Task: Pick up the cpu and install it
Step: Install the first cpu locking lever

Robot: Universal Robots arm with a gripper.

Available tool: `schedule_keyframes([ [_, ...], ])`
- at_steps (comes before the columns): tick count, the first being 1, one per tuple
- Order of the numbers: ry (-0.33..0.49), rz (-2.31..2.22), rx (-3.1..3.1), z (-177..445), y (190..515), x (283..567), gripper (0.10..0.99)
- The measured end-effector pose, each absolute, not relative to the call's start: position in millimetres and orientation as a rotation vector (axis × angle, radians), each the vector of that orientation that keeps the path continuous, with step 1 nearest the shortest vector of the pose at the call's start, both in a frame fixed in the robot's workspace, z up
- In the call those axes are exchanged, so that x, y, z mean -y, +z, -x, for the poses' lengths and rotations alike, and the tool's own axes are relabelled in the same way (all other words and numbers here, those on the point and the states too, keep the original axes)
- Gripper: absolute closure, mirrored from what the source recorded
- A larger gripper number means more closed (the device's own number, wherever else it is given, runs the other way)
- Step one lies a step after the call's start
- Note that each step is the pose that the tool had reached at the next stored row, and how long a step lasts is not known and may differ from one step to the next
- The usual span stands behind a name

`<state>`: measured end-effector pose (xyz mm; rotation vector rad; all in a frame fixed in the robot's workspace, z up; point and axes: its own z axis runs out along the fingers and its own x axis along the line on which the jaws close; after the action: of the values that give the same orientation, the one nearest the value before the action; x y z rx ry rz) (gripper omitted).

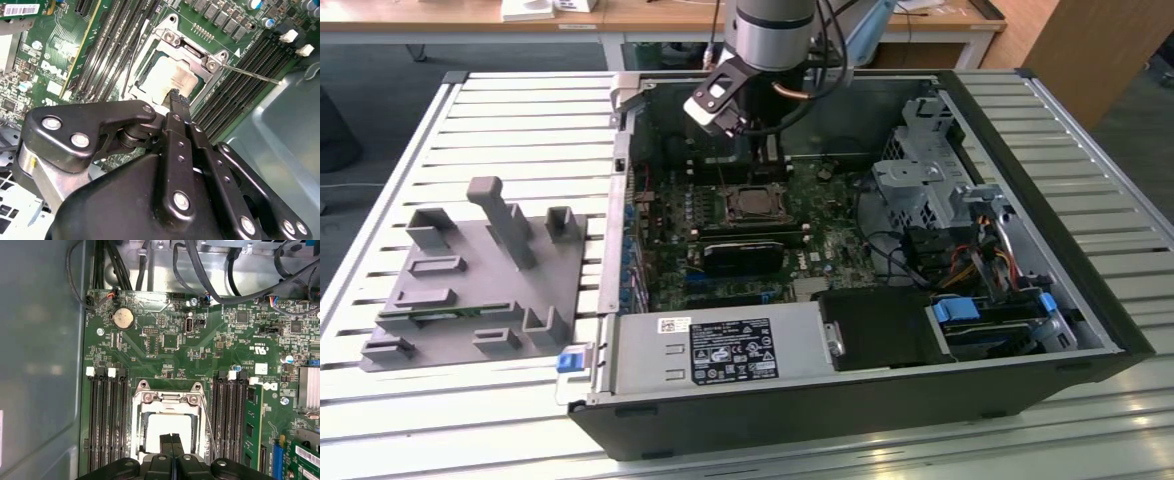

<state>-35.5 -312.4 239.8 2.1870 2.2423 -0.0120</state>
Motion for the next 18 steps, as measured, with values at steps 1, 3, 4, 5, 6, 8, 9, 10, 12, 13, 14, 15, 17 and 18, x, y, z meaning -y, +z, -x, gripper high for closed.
schedule_keyframes([
  [1, -0.012, -2.187, -2.242, 35, 241, 312, 0.98],
  [3, -0.012, -2.187, -2.242, 35, 243, 312, 0.98],
  [4, -0.012, -2.187, -2.242, 35, 244, 312, 0.98],
  [5, -0.012, -2.187, -2.242, 35, 245, 312, 0.98],
  [6, -0.013, -2.187, -2.242, 35, 246, 312, 0.98],
  [8, -0.014, -2.186, -2.242, 35, 248, 312, 0.98],
  [9, -0.013, -2.187, -2.241, 35, 249, 312, 0.98],
  [10, -0.014, -2.187, -2.241, 35, 249, 312, 0.98],
  [12, -0.014, -2.187, -2.241, 35, 251, 312, 0.98],
  [13, -0.014, -2.187, -2.24, 35, 251, 312, 0.98],
  [14, -0.014, -2.187, -2.24, 35, 252, 312, 0.98],
  [15, -0.014, -2.187, -2.24, 35, 253, 312, 0.98],
  [17, -0.014, -2.187, -2.24, 35, 256, 312, 0.98],
  [18, -0.014, -2.187, -2.24, 35, 257, 312, 0.98],
])
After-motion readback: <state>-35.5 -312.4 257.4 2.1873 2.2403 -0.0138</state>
